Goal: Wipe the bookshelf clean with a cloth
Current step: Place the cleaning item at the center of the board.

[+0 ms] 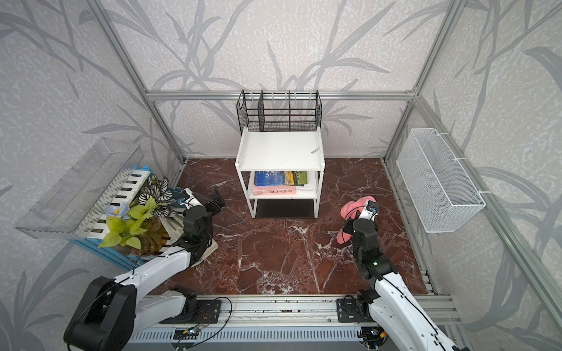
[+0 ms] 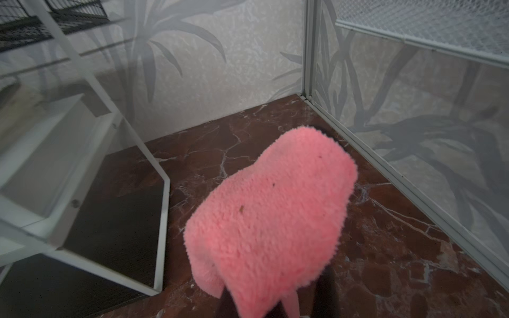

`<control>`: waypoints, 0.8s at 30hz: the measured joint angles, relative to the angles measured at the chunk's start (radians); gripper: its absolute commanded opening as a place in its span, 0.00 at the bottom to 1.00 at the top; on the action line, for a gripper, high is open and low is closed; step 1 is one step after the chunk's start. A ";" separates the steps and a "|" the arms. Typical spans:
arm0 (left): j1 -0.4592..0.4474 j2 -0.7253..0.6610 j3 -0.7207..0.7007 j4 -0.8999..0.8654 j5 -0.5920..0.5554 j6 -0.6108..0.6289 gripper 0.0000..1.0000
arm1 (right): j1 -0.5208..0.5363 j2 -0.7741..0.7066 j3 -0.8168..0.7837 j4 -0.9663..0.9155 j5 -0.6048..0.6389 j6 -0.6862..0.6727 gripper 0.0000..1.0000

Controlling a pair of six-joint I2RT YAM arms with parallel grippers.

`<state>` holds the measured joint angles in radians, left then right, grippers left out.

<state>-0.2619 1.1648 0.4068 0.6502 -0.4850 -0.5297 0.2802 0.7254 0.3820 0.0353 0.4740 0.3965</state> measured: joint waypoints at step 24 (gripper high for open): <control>0.054 0.359 0.103 0.040 -0.062 0.497 1.00 | -0.248 0.358 0.097 0.142 0.126 -0.138 0.99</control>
<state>-0.2077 1.5238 0.5102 0.6899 -0.5472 -0.0322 0.0326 1.0832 0.4793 0.1768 0.5995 0.2584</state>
